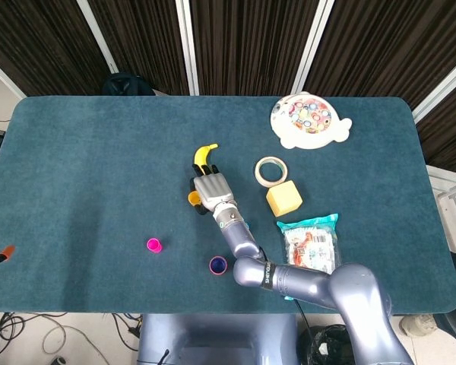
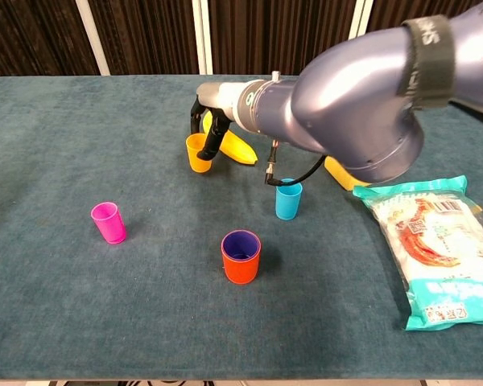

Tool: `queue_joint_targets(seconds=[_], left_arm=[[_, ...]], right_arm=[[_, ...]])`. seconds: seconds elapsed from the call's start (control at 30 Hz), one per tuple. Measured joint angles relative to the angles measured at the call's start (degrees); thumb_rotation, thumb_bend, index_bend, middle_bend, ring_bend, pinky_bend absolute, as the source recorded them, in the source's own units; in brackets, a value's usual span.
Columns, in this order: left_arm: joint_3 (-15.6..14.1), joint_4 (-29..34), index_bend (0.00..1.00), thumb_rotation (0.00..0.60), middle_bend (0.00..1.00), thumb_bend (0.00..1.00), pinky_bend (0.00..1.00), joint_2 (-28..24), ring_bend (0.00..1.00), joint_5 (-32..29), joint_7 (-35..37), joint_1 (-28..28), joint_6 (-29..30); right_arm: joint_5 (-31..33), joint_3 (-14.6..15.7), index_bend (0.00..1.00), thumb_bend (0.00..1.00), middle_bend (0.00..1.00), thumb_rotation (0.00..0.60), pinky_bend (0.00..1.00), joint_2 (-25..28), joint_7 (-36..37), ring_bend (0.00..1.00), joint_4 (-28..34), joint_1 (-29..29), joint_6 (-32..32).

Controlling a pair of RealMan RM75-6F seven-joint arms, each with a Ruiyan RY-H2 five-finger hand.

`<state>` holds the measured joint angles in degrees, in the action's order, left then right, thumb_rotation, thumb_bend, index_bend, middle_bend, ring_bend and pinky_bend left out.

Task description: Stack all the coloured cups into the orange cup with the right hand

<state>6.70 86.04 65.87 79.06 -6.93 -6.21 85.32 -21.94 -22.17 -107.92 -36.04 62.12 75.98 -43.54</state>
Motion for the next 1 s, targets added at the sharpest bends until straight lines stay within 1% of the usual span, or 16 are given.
queue_joint_targets(seconds=[0.13, 0.23, 0.43, 0.57, 0.67, 0.8, 1.0], left_arm=[[-0.23, 0.23, 0.00, 0.600, 0.00, 0.00, 0.05, 0.06, 0.00, 0.44, -0.27, 0.01, 0.15], [-0.25, 0.36, 0.00, 0.600, 0.00, 0.00, 0.05, 0.05, 0.00, 0.56, -0.44, 0.10, 0.47], [-0.37, 0.71, 0.00, 0.600, 0.00, 0.00, 0.05, -0.10, 0.00, 0.92, -0.59, 0.32, 0.96], [-0.46, 0.81, 0.00, 0.600, 0.00, 0.00, 0.05, -0.14, 0.00, 1.12, -0.79, 0.39, 1.16], [-0.58, 0.82, 0.00, 0.600, 0.00, 0.00, 0.05, -0.11, 0.00, 1.26, -0.96, 0.35, 1.05], [-0.84, 0.90, 0.00, 0.600, 0.00, 0.00, 0.05, 0.02, 0.00, 1.61, -1.17, 0.30, 0.96], [-1.01, 0.89, 0.00, 0.600, 0.00, 0.00, 0.05, 0.16, 0.00, 1.84, -1.38, 0.23, 0.81]], right_arm=[[-0.69, 0.31, 0.48, 0.43, 0.00, 0.600, 0.04, 3.62, -0.24, 0.00, 6.10, -1.45, -1.74], [-1.35, 0.87, 0.48, 0.43, 0.00, 0.600, 0.04, 7.23, -0.53, 0.00, 12.24, -3.01, -3.27], [-3.39, 2.86, 0.48, 0.43, 0.00, 0.600, 0.04, 16.29, -0.97, 0.00, 27.94, -7.19, -6.52], [-6.21, 4.88, 0.48, 0.43, 0.00, 0.600, 0.04, 23.45, -0.62, 0.00, 39.38, -11.07, -8.83], [-9.16, 6.59, 0.48, 0.43, 0.00, 0.600, 0.04, 28.59, 0.23, 0.00, 46.49, -14.28, -10.35], [-14.03, 8.81, 0.48, 0.43, 0.00, 0.600, 0.04, 34.14, 1.93, 0.00, 53.27, -18.13, -11.86], [-19.62, 11.52, 0.48, 0.43, 0.00, 0.600, 0.04, 38.24, 3.83, 0.00, 58.82, -21.49, -12.87]])
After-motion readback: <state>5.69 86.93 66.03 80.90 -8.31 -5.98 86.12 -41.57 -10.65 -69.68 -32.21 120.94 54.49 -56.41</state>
